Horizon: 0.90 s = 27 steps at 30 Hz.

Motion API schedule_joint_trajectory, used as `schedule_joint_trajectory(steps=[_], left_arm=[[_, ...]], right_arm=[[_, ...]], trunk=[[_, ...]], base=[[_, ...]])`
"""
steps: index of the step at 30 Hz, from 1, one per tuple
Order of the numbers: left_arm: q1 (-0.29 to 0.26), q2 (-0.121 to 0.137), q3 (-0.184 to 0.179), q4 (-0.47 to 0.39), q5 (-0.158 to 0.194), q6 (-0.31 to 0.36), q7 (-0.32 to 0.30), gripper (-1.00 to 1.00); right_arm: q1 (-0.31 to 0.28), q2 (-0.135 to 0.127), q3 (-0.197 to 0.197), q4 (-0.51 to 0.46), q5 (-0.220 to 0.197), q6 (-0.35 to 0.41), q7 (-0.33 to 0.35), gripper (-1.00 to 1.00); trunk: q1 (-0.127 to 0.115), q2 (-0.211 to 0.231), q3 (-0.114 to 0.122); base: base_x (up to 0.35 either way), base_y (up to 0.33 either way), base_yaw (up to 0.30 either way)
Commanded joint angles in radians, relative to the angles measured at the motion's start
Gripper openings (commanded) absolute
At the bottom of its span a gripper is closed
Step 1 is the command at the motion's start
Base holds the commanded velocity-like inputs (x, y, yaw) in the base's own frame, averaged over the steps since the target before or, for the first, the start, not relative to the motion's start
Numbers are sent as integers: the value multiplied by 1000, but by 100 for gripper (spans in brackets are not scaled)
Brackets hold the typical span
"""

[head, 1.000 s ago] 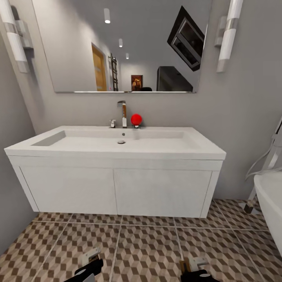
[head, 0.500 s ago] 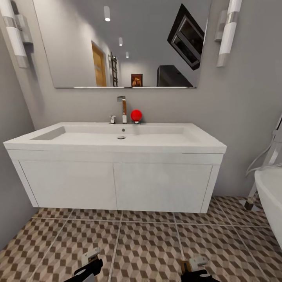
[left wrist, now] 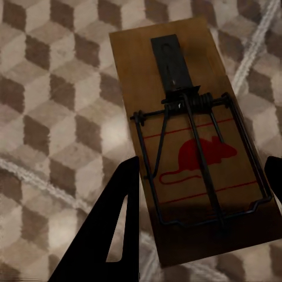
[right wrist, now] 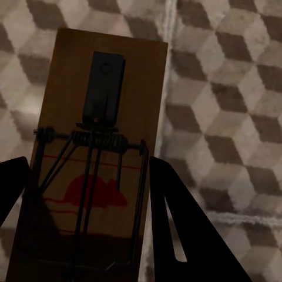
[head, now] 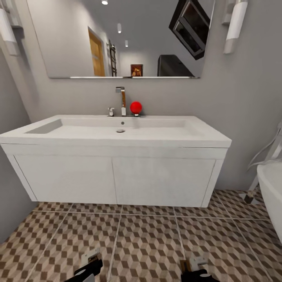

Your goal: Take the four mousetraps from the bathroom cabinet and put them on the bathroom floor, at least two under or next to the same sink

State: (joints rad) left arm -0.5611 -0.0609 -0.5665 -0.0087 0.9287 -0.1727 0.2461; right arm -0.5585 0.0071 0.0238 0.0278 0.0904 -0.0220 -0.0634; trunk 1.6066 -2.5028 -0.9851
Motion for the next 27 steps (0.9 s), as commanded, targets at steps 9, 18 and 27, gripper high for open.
schedule_joint_trajectory(steps=[9,18,27], left_arm=[[0,4,-16,-9,-13,-6,1,-100],[-1,3,-70,-88,-103,59,6,-100],[-3,102,-65,-666,-210,439,109,-100]], right_arm=[[-1,2,4,1,6,-5,-4,-100],[-1,12,0,-303,8,223,-23,-100],[-3,76,-1,-567,6,388,-75,-100]], trunk=[[4,-3,-36],[8,-5,-71],[12,-7,-105]], base=[[0,0,0],[0,0,0],[0,0,0]])
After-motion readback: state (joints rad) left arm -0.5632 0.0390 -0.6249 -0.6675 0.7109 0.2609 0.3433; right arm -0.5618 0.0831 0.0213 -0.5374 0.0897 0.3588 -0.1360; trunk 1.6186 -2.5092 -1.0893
